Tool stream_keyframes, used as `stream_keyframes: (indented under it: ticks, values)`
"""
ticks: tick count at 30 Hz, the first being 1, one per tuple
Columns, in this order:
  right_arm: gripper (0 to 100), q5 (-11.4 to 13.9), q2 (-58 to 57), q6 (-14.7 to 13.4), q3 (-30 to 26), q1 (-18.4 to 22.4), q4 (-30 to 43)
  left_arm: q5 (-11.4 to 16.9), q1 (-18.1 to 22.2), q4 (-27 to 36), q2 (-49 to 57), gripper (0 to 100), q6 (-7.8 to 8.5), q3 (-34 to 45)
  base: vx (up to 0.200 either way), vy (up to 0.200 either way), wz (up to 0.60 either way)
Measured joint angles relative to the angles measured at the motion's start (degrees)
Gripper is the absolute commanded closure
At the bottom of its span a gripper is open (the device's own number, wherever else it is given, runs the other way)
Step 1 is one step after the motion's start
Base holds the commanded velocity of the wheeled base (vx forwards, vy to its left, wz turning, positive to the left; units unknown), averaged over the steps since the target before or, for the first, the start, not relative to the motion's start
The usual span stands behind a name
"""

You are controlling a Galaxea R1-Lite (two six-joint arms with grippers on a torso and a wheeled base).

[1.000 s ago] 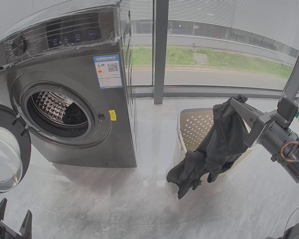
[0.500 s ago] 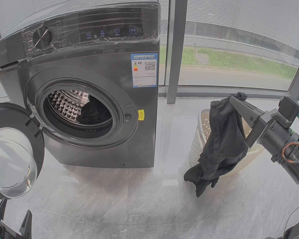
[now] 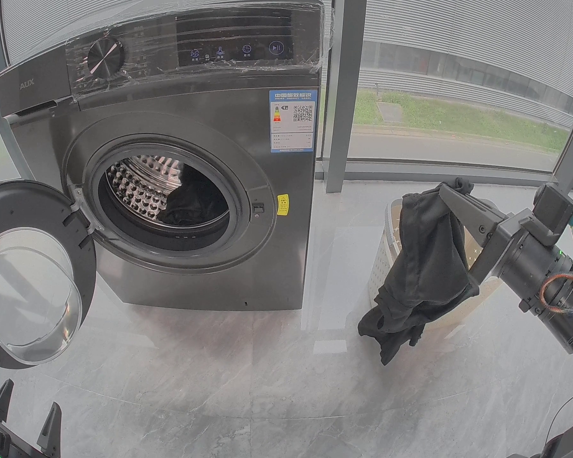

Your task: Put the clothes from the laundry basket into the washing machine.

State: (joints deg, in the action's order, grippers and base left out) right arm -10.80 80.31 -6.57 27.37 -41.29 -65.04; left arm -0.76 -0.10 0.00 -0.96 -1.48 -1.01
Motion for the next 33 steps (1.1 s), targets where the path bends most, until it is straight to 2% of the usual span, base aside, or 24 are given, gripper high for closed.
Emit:
stream_keyframes:
  ticks: [4, 31, 33]
  values:
    - [100, 0.0, 0.0, 0.0, -0.1, 0.0, 0.0, 0.0, 0.0, 0.0, 0.0, 0, 0.00, 0.0, 0.000, 0.000, 0.00]
    - [100, 0.6, 0.1, 0.0, -0.1, -0.1, 0.0, 0.0, 0.0, 0.0, 0.0, 0, 0.00, 0.0, 0.000, 0.200, 0.00]
    - [100, 0.6, 0.1, 0.0, -0.1, -0.1, 0.0, 0.0, 0.0, 0.0, 0.0, 0, 0.00, 0.0, 0.000, 0.000, 0.00]
